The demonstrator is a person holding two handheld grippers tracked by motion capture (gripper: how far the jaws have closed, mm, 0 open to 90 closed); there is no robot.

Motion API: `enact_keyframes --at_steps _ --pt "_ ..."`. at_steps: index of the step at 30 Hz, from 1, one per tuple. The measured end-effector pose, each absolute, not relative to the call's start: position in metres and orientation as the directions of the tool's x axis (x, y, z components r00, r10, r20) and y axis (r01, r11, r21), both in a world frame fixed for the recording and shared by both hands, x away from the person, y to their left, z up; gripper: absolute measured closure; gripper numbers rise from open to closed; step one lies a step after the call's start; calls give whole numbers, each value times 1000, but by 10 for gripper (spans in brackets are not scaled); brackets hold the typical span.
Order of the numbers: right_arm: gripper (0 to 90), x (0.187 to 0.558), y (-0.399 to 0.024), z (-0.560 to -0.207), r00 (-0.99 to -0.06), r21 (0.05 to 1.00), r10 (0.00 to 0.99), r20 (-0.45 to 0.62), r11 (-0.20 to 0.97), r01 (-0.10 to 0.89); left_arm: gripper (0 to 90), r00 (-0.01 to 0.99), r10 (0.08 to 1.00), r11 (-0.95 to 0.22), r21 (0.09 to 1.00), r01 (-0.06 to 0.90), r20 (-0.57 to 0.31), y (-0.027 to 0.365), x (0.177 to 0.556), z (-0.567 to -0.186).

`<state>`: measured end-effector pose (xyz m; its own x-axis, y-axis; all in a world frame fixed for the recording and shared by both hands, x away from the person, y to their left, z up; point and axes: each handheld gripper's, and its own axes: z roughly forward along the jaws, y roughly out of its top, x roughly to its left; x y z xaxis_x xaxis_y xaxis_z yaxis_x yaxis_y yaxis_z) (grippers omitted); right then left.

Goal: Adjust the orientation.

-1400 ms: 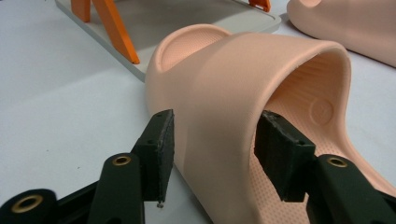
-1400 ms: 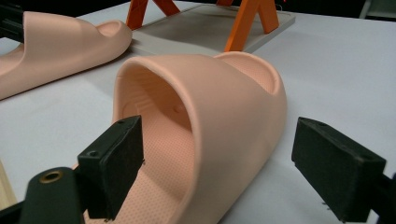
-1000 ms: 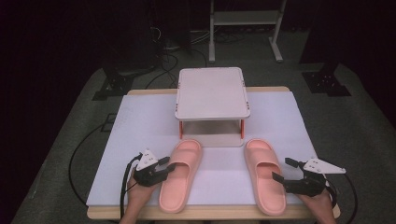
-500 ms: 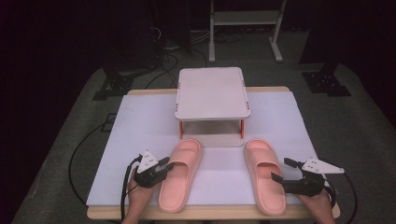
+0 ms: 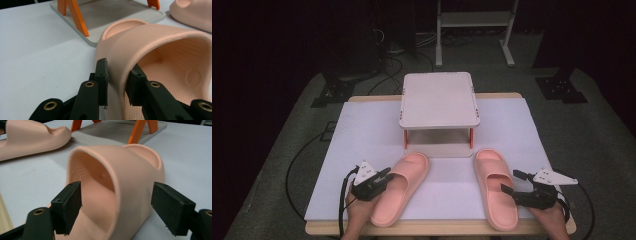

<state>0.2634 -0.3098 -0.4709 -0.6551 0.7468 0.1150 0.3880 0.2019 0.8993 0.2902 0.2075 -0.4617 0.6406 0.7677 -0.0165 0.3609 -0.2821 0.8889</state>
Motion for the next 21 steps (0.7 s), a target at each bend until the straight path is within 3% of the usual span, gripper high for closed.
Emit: enact_keyframes --at_steps 3,21 --pt "316 267 -307 -471 -635 893 765 110 204 401 739 637 771 -269 894 358 -23 208 289 -460" --pt "518 278 -300 -474 -558 883 828 59 217 416 740 635 771 -233 912 339 -39 212 287 -456"
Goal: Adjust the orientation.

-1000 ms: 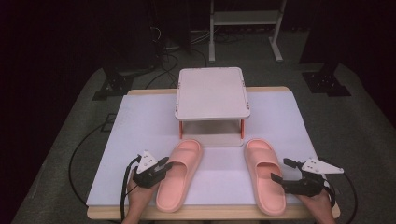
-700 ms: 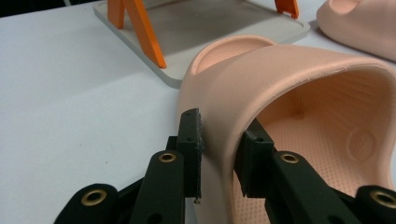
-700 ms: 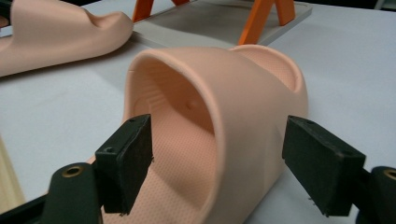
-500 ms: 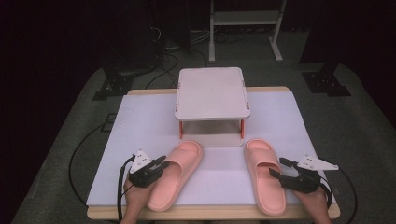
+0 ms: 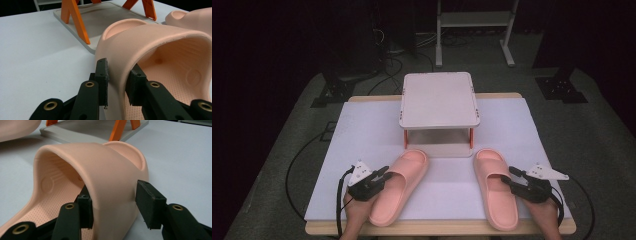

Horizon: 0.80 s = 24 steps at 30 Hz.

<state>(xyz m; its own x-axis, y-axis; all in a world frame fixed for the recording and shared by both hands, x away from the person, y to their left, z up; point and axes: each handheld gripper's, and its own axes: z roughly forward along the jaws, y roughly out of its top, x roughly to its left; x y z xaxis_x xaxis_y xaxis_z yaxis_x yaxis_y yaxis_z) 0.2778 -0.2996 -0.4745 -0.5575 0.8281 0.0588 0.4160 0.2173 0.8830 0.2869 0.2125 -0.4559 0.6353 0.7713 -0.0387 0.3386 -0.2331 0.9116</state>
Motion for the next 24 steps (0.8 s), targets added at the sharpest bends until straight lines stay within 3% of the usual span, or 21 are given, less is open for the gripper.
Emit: enact_keyframes --at_steps 16,24 --pt "751 273 -302 -473 -505 888 863 0 232 397 740 639 768 -223 917 332 -45 216 286 -454" --pt "792 269 -304 -469 -526 893 850 24 218 393 740 642 764 -210 919 334 -59 217 285 -453"
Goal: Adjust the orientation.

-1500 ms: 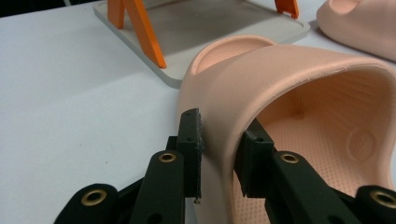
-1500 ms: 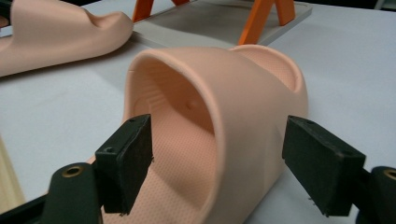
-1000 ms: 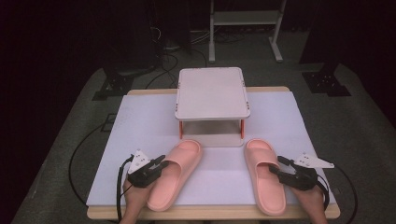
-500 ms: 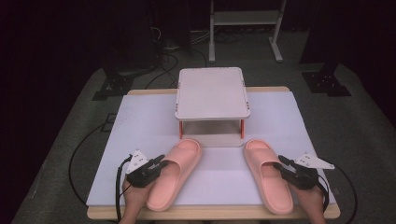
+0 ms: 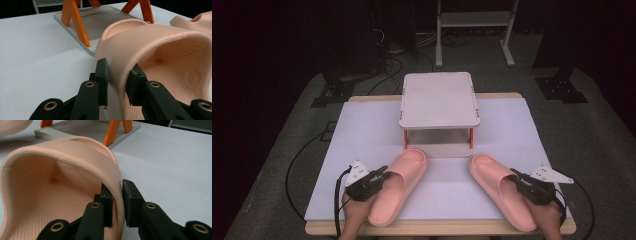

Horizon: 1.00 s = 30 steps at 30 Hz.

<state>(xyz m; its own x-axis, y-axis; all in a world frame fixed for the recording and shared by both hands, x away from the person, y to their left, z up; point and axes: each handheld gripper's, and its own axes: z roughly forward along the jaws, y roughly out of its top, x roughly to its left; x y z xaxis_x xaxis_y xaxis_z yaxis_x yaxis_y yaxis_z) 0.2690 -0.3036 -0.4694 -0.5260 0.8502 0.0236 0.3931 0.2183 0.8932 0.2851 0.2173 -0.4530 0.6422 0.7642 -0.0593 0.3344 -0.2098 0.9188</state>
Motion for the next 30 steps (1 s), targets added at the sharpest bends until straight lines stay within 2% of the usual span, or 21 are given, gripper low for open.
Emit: enact_keyframes --at_steps 30 --pt "797 254 -295 -451 -593 922 802 72 173 346 740 660 746 -176 932 318 -84 225 277 -448"
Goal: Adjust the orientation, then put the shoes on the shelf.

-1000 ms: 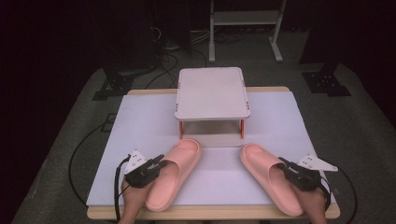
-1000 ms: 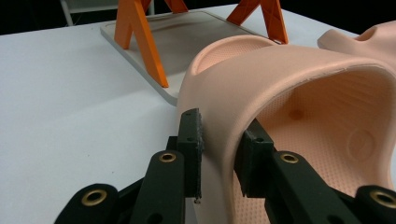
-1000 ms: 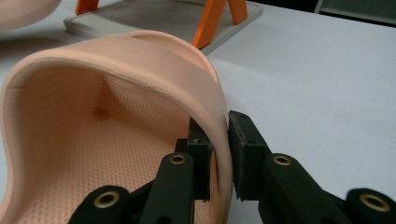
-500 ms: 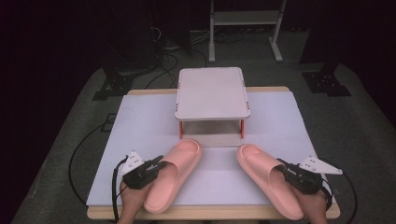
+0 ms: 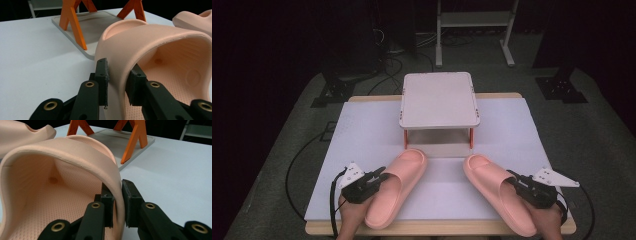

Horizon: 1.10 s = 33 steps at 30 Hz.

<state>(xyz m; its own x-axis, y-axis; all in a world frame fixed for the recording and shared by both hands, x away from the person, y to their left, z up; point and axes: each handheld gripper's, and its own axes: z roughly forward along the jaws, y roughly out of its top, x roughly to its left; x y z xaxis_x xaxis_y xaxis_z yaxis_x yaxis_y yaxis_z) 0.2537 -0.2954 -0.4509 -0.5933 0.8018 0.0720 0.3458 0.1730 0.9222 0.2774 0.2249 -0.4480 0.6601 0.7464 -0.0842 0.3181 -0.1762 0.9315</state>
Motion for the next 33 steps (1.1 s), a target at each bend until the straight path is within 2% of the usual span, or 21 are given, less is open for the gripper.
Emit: enact_keyframes --at_steps 33 --pt "797 246 -292 -429 -626 939 775 90 143 313 740 717 693 -180 944 278 -79 218 259 -429"
